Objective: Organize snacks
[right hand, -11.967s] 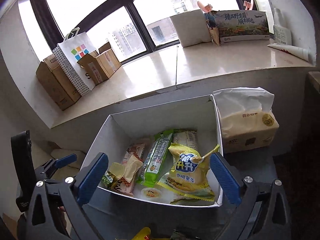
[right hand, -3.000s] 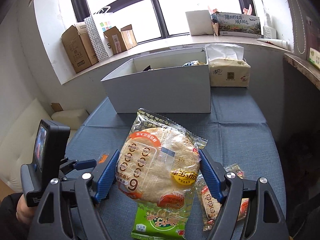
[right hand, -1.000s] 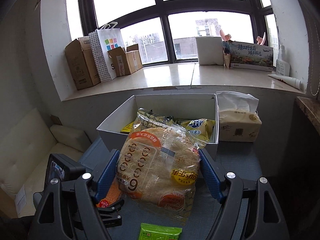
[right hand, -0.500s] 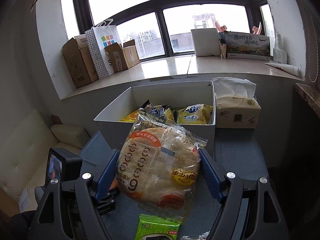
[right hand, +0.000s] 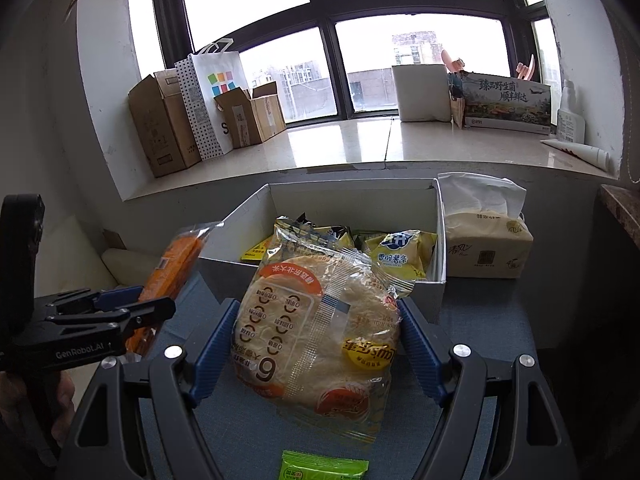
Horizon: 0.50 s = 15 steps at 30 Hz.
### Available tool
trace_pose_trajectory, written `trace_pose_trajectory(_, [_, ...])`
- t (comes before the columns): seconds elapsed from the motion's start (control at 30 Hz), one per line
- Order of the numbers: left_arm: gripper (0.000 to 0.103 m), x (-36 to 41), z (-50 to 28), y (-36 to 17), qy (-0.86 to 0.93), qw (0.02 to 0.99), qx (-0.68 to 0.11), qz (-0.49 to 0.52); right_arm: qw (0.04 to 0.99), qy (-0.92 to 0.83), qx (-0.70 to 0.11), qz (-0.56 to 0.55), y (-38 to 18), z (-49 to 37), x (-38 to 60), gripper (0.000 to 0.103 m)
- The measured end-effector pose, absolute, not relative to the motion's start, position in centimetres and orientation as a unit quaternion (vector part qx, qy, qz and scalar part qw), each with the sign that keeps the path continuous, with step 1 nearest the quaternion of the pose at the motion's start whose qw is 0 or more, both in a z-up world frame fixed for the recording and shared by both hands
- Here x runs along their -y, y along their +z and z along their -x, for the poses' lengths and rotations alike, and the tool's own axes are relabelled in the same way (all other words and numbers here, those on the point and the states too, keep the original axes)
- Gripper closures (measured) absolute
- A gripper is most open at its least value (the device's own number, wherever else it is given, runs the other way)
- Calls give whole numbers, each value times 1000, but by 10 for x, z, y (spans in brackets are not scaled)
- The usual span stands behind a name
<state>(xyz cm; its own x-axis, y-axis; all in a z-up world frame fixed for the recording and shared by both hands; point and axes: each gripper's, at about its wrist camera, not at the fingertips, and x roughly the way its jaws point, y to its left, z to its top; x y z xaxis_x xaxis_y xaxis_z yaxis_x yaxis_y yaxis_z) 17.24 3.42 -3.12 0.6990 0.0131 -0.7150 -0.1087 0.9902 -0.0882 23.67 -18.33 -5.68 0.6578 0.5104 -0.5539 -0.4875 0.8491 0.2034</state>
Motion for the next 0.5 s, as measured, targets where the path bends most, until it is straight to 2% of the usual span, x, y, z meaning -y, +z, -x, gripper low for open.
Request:
trace_pose_trajectory(0.17, [43,-36,-226,1,23,930,-364,52,911,275,-306,-19,-36,-276,169,21])
trace_pose_trajectory(0.37, [42,-47,-316,-6,17,927,-373,41,914,262,-305,-49,-24,-331,161,21])
trace_pose_trajectory(0.4, [39,-49,-324,-11,13,924,-378,45,912,262,-309,-56,-25,-340,161,21])
trace_pose_trajectory(0.47, [16,-54,-336,-22,7,919,-389,59,910,260,-315,-63,-28,-356,159,20])
trace_pose_trajectory(0.5, [8,-54,-340,-30,9,916,-395,62,910,258,-318,-63,-31,-362,157,17])
